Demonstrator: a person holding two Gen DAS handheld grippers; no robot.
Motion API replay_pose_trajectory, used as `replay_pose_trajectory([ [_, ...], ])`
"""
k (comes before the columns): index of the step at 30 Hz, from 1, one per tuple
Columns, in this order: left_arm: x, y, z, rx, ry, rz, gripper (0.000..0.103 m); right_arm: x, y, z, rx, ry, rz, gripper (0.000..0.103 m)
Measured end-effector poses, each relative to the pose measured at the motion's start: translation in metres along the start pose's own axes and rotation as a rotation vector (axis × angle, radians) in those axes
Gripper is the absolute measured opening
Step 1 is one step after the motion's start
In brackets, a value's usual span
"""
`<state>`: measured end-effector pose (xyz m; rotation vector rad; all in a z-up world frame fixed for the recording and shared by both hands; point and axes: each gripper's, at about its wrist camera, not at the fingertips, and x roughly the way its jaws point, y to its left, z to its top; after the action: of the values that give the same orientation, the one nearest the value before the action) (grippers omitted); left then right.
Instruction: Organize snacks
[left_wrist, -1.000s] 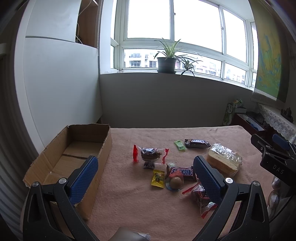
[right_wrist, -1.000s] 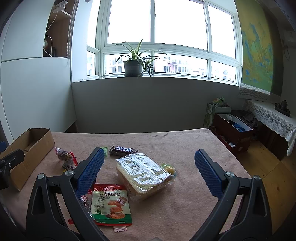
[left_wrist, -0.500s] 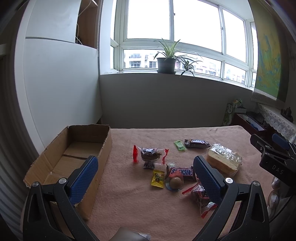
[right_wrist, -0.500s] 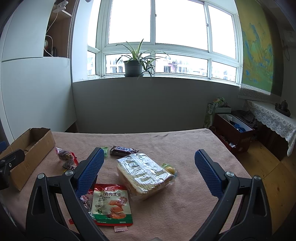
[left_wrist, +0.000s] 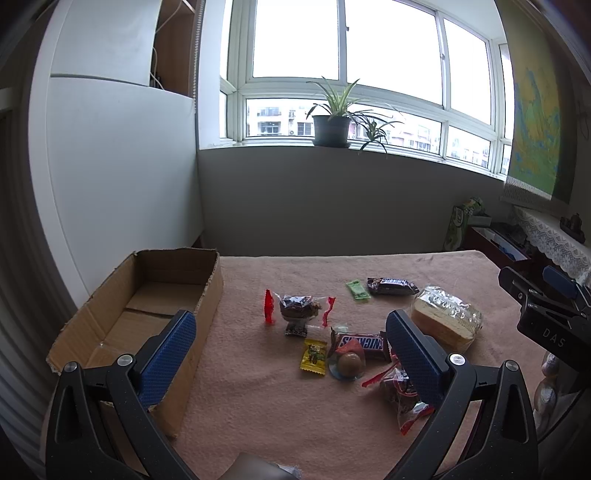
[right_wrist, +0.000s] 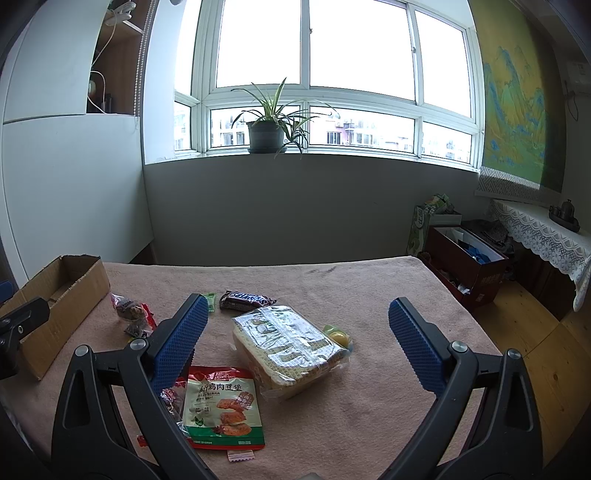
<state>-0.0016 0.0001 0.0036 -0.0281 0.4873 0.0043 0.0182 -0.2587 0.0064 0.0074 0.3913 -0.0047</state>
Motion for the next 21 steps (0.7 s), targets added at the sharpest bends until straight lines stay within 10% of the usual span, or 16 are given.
replay_pose_trajectory([
  [21,-0.0006,-0.0022,-0.0003,-0.002,0.001,-0.004,0.102,-0.0015,0.0028,0.0004,-0.005,0.004,0.0,0.1],
])
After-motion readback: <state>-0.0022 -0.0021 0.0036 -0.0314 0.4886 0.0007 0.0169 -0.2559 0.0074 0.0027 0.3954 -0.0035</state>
